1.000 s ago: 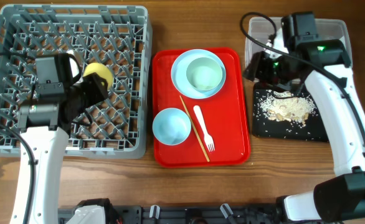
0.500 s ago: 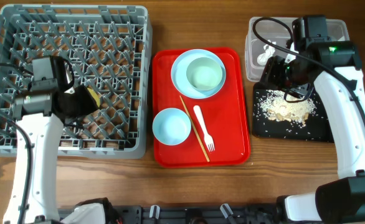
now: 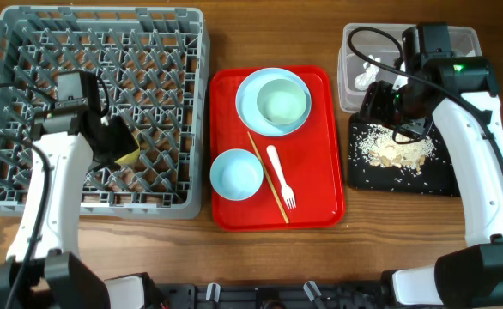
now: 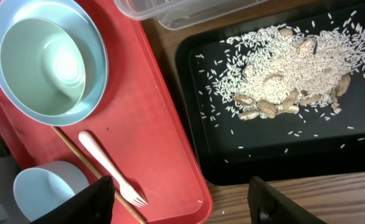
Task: Sort waste into correct bins and load items into the dishwasher rack
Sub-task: 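Place the yellow cup upside down in the dish rack with left gripper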
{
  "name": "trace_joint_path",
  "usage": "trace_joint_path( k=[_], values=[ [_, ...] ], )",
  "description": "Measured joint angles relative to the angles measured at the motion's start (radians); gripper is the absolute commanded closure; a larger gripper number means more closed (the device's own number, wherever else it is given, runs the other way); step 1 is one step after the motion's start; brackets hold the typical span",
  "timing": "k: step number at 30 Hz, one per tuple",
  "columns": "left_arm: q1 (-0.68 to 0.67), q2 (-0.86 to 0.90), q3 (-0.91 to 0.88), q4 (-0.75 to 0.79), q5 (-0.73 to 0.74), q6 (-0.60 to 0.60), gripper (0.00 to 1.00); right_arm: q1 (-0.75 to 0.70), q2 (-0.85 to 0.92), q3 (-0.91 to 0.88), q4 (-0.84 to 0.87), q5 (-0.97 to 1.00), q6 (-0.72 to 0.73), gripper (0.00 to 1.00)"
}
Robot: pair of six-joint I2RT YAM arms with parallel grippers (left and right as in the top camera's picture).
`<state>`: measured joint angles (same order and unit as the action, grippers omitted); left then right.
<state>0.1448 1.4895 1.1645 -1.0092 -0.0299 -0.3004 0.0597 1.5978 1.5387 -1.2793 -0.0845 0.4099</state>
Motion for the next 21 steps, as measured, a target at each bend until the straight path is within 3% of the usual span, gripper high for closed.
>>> trace_joint_path(
  k=[1,4,5,14,21],
  values=[
    [0.002,0.022,0.000,0.008,-0.002,0.000,0.56,0.000,0.000,0.000,0.000,0.000,-0.001,0.31],
    [0.002,0.063,0.000,0.049,-0.012,0.002,0.37,0.000,0.000,0.000,-0.001,0.000,-0.006,0.31],
    [0.002,0.069,0.000,0.063,-0.016,0.002,0.00,0.000,0.000,0.000,-0.001,0.000,-0.008,0.31],
    [0.002,0.074,0.000,0.127,0.002,0.007,0.00,0.000,0.000,0.000,-0.004,0.000,-0.008,0.30],
    [-0.064,-0.169,0.000,0.147,0.121,0.007,0.00,0.000,0.000,0.000,-0.007,0.000,-0.008,0.29]
  ],
)
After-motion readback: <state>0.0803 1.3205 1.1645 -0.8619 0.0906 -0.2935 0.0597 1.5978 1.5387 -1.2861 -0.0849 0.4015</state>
